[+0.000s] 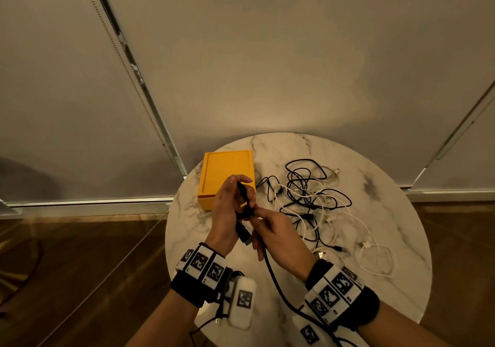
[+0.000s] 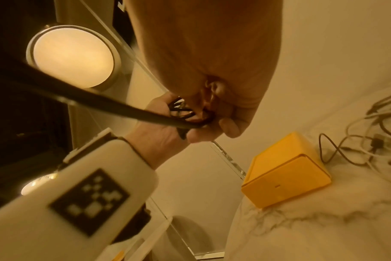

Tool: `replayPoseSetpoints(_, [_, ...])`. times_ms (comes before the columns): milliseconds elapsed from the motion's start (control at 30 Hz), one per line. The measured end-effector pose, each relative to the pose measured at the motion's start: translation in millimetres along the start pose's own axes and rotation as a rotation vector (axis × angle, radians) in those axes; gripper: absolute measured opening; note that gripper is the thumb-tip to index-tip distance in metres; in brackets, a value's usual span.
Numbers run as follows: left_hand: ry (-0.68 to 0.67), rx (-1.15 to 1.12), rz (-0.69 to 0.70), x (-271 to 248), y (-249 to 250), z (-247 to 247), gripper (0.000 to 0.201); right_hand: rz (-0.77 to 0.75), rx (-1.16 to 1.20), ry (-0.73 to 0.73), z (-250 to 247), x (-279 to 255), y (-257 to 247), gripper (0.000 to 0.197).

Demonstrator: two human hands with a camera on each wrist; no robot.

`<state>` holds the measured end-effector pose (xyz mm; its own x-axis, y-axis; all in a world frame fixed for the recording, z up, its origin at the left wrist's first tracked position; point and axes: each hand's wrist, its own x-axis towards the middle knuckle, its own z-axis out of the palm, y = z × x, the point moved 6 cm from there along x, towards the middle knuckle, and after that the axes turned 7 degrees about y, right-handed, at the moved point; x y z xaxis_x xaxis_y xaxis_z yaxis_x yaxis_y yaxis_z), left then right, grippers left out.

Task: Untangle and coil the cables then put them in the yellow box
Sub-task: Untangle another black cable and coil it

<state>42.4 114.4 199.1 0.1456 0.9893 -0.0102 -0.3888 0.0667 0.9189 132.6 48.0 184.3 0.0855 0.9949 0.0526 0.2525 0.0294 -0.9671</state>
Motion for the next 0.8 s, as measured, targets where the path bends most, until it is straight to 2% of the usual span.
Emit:
replayPoseSetpoints(200, [0.034,-0.078,-0.009,15.2,16.9,-23.9,0.033,0.103,0.119,-0.126,10.0,-12.3,13.3,0.017])
replayPoseSetpoints(333, [0.103,0.055,0.056,21.1,21.5,-39.5,0.033,0.116,0.052,-0.319,17.6,-17.2,15.5,0.047])
replayPoseSetpoints(400, [0.107,0.189,0.153,21.4,30.4,-38.5,0.033,0.106,-0.01,-0.419,22.7,-24.2,16.1,0.059])
replayPoseSetpoints(433, [0.077,0.266,0.221,18.9,35.3,-35.1,0.032,0.098,-0.043,-0.449,22.9,-26.4,17.2,0.059])
replayPoseSetpoints(533, [-0.164,0.529,0.374,-3.3,36.2,-9.4,0.034,0.086,-0.102,-0.405,14.5,-20.5,21.1,0.04])
replayPoseSetpoints(600, [-0.323,0.589,0.364,-22.9,26.5,8.8,0.03,0.03,-0.219,-0.356,9.9,-12.6,23.8,0.03])
replayPoseSetpoints(700, [-0.325,0.482,0.342,-32.5,27.3,23.6,0.026,-0.117,-0.517,-0.313,8.7,-6.5,36.0,0.018])
replayPoseSetpoints(800, [-0.301,0.571,0.486,-26.6,38.9,31.5,0.025,-0.115,-0.553,-0.202,-3.1,-3.6,55.1,0.017])
